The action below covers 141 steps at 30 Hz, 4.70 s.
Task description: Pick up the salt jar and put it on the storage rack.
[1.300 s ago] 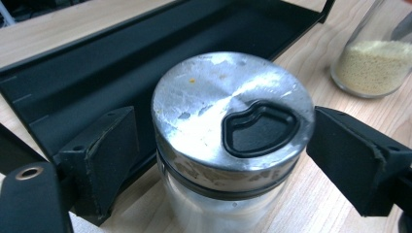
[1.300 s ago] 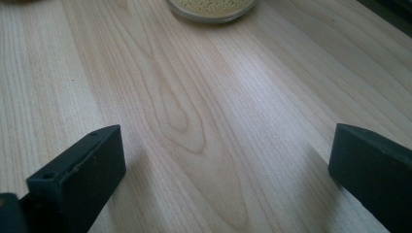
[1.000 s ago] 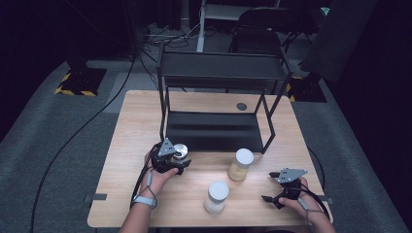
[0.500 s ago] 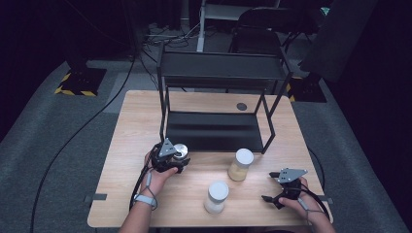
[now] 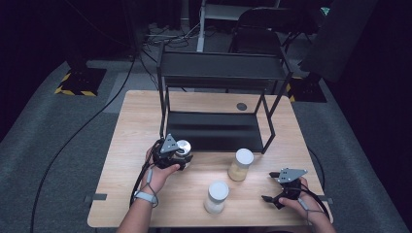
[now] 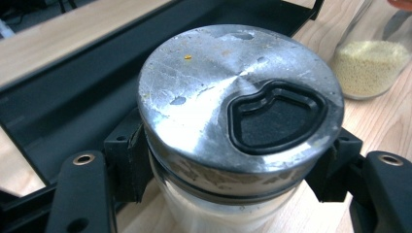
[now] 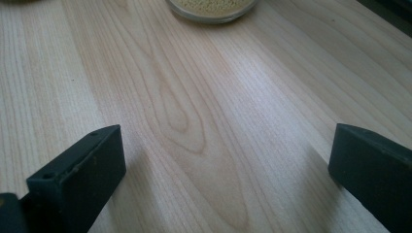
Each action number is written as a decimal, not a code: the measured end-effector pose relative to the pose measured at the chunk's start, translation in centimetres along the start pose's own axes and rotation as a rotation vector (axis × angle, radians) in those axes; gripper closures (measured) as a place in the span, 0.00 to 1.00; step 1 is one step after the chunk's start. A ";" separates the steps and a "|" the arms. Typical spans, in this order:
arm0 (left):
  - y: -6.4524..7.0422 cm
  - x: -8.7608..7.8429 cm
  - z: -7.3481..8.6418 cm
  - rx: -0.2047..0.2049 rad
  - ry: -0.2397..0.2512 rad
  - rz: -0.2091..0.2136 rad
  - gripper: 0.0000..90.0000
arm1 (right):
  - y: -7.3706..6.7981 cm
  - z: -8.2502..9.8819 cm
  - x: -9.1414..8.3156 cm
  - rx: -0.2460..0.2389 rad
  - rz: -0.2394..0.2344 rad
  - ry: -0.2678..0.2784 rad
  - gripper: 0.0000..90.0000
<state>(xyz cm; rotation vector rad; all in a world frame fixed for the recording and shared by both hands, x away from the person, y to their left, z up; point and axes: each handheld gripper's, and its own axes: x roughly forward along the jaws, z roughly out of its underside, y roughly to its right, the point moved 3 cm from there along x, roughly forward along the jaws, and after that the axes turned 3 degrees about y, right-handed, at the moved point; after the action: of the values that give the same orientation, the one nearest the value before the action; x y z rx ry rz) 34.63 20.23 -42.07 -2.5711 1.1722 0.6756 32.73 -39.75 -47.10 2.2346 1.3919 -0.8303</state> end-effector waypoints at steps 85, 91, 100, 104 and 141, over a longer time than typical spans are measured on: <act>-3.7 6.4 -5.9 -0.048 -0.005 -0.043 0.11 | -0.3 0.0 -0.1 0.002 0.004 -0.001 0.00; -2.8 2.6 -5.5 -0.051 0.031 -0.048 0.10 | -0.2 0.0 0.0 -0.001 0.000 -0.001 0.00; -1.9 -1.9 -4.2 -0.055 0.062 -0.063 0.10 | -0.2 0.0 0.0 -0.001 0.000 -0.001 0.00; -1.5 -3.5 -3.3 -0.053 0.065 -0.067 0.10 | -0.2 0.0 0.0 -0.001 0.000 -0.001 0.00; 1.4 -7.9 6.2 -0.072 -0.030 -0.104 0.10 | -0.2 0.0 0.0 -0.001 0.000 -0.001 0.00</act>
<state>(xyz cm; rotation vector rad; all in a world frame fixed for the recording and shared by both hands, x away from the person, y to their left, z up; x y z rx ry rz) 27.10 26.89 -43.47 -2.6500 1.0150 0.7422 32.52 -39.68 -47.08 2.2333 1.3916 -0.8303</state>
